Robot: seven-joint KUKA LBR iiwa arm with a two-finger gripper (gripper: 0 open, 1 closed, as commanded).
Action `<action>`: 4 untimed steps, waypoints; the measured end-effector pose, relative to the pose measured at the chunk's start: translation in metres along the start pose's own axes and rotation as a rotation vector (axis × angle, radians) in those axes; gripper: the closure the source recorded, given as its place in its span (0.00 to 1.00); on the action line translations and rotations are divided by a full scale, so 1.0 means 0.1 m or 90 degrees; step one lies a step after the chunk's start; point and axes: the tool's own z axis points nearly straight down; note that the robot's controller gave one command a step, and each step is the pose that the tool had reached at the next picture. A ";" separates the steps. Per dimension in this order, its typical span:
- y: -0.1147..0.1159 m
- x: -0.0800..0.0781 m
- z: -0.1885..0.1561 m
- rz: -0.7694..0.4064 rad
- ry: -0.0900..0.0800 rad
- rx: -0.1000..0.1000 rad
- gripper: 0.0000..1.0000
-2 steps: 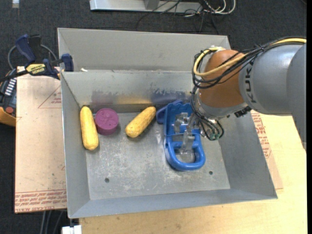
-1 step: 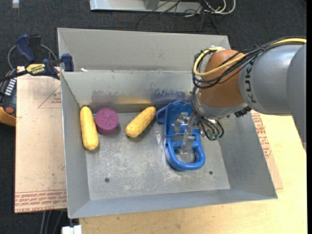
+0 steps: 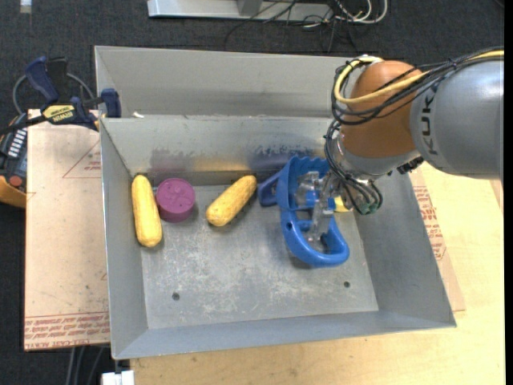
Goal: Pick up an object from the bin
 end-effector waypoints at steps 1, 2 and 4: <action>-0.01 -0.08 0.34 0.088 -0.009 0.000 1.00; 0.01 0.02 0.24 0.095 -0.008 0.002 1.00; -0.05 -0.05 0.47 0.188 0.001 -0.002 1.00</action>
Offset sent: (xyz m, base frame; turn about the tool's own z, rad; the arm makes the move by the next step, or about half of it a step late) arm 0.0079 -0.0092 -0.0520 0.0904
